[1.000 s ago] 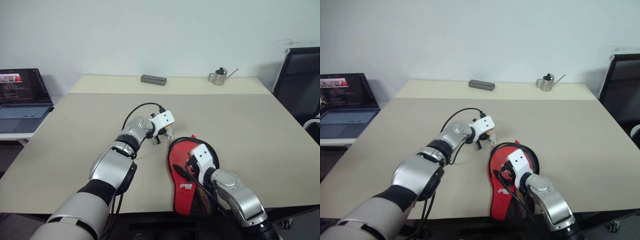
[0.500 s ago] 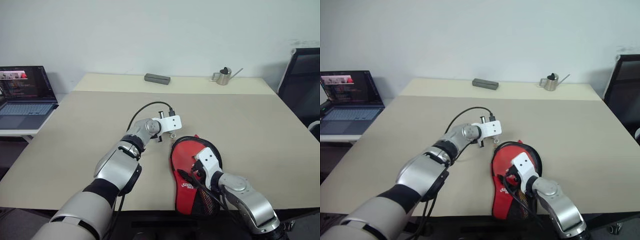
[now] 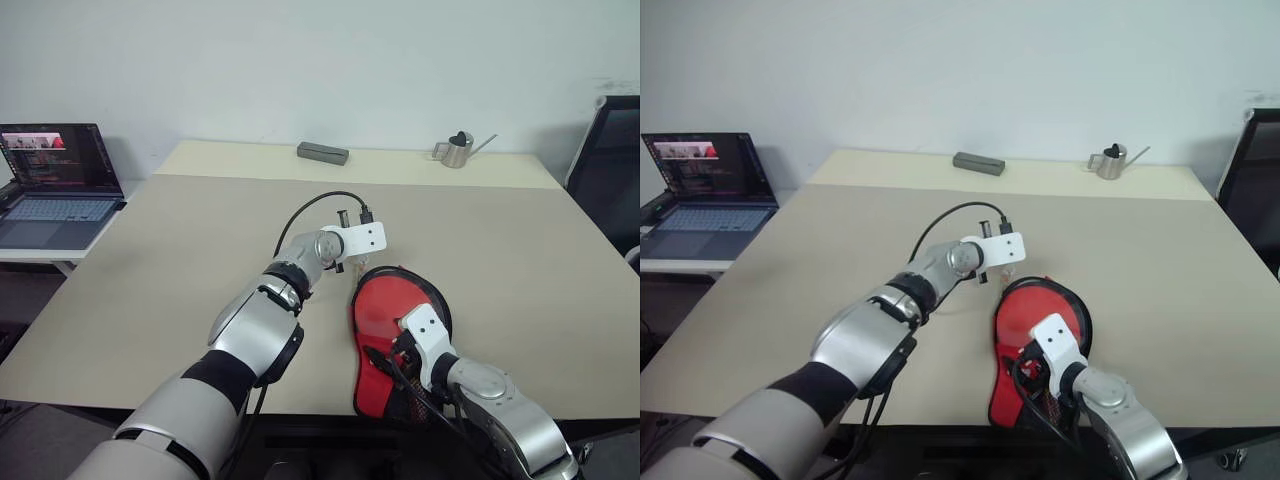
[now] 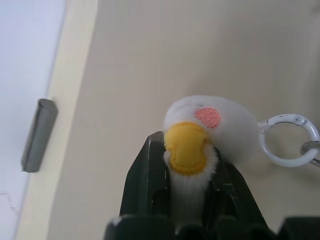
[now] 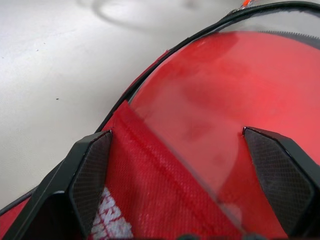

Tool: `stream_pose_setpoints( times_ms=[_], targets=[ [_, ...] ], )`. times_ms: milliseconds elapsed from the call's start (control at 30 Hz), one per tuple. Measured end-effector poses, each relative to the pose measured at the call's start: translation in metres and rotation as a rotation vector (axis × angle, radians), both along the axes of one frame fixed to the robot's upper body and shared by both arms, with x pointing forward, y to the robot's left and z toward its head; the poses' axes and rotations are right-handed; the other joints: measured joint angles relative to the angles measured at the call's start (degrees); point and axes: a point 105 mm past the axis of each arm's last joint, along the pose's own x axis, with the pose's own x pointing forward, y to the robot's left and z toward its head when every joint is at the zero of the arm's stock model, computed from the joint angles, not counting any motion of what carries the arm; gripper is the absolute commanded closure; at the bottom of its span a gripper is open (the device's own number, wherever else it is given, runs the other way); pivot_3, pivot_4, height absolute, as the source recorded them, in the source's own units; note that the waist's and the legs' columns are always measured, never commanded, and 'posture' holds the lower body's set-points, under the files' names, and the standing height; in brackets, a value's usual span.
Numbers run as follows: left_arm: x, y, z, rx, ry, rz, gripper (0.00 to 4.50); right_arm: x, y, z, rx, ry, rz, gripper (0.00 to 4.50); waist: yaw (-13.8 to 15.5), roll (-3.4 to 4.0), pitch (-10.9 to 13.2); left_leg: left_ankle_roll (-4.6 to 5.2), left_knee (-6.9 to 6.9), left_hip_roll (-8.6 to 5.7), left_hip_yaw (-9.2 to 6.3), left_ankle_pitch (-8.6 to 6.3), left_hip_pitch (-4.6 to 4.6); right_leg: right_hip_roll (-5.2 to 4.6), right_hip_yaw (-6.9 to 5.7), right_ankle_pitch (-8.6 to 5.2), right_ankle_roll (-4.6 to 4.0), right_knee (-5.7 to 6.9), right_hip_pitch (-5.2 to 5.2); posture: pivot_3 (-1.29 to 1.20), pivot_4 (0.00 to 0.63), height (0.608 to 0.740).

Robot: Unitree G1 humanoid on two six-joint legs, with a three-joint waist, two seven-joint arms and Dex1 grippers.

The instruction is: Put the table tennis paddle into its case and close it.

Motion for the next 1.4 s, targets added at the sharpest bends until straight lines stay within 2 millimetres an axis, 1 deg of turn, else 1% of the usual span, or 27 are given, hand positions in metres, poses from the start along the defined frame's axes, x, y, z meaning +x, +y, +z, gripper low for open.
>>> stream_pose_setpoints(
  times_ms=[167, 300, 367, 533, 767, 900, 1033, 1267, 1333, 1400],
  targets=[
    [-0.001, -0.005, 0.0, 0.089, -0.055, -0.048, 4.19, -0.004, -0.001, 0.0, 0.001, -0.002, -0.014, 0.0, 0.06, 0.01, 0.07, 0.0, 0.0, -0.03, 0.04, 0.0, -0.06, -0.42, -0.38, 0.04, 0.07, 0.01, 0.06, 0.0, 0.15, 0.74],
    [-0.003, -0.008, -0.002, 0.187, -0.109, -0.103, 4.19, -0.006, -0.001, 0.0, 0.003, -0.002, -0.014, 0.0, 0.05, -0.03, 0.05, 0.02, 0.0, -0.04, 0.09, 0.02, -0.03, -0.55, -0.61, 0.12, 0.21, 0.01, 0.08, 0.0, 0.15, 0.74],
    [-0.003, -0.009, -0.003, 0.25, -0.146, -0.136, 4.19, -0.006, -0.001, 0.001, 0.004, -0.002, -0.014, 0.0, 0.06, -0.04, 0.03, 0.03, 0.01, -0.04, 0.09, 0.02, -0.01, -0.63, -1.02, 0.17, 0.29, 0.0, 0.1, 0.0, 0.15, 0.74],
    [-0.003, -0.008, -0.003, 0.326, -0.199, -0.163, 4.19, -0.009, -0.002, 0.001, 0.002, -0.003, -0.019, 0.0, 0.12, -0.03, 0.04, 0.03, 0.02, -0.03, 0.04, 0.02, -0.07, -0.7, -1.19, 0.17, 0.3, 0.0, 0.11, 0.0, 0.15, 0.74],
    [-0.001, -0.01, 0.002, 0.336, -0.245, -0.165, 4.19, -0.016, -0.005, 0.001, -0.006, 0.001, -0.029, 0.0, 0.25, -0.04, 0.09, 0.03, 0.02, -0.06, 0.09, 0.02, -0.2, -1.12, -1.37, 0.17, 0.3, -0.08, 0.12, 0.0, 0.15, 0.74],
    [0.001, -0.013, 0.011, 0.342, -0.284, -0.168, 4.19, -0.02, -0.007, 0.001, -0.013, -0.001, -0.037, 0.0, 0.28, -0.04, 0.13, 0.03, 0.02, -0.06, 0.1, 0.02, -0.52, -1.21, -1.48, 0.17, 0.3, -0.14, 0.0, 0.0, 0.15, 0.74],
    [0.001, -0.015, 0.013, 0.343, -0.3, -0.166, 4.19, -0.021, -0.008, 0.001, -0.015, -0.002, -0.047, 0.0, 0.27, -0.04, 0.2, 0.03, 0.02, -0.06, 0.12, 0.02, -0.65, -1.39, -1.74, 0.18, 0.32, -0.15, -0.01, 0.0, 0.15, 0.74],
    [0.003, -0.013, 0.012, 0.381, -0.312, -0.158, 4.19, -0.023, -0.008, 0.002, -0.016, 0.0, -0.051, 0.0, 0.26, -0.07, 0.26, 0.18, 0.06, -0.06, 0.14, 0.12, -0.72, -1.41, -1.81, 0.23, 0.41, -0.12, -0.03, 0.0, 0.15, 0.74],
    [0.003, -0.013, 0.013, 0.335, -0.298, -0.139, 4.19, -0.023, -0.008, 0.002, -0.016, 0.0, -0.051, 0.0, 0.25, -0.08, 0.27, 0.2, 0.06, -0.06, 0.13, 0.13, -0.72, -1.41, -1.81, 0.24, 0.42, -0.11, -0.03, 0.0, 0.15, 0.74],
    [0.004, -0.013, 0.016, 0.169, -0.214, -0.064, 4.19, -0.022, -0.009, 0.002, -0.015, -0.002, -0.053, 0.0, 0.21, -0.08, 0.3, 0.21, 0.06, -0.06, 0.12, 0.13, -0.75, -1.42, -1.83, 0.24, 0.42, -0.12, -0.05, 0.0, 0.15, 0.74]
  ],
)
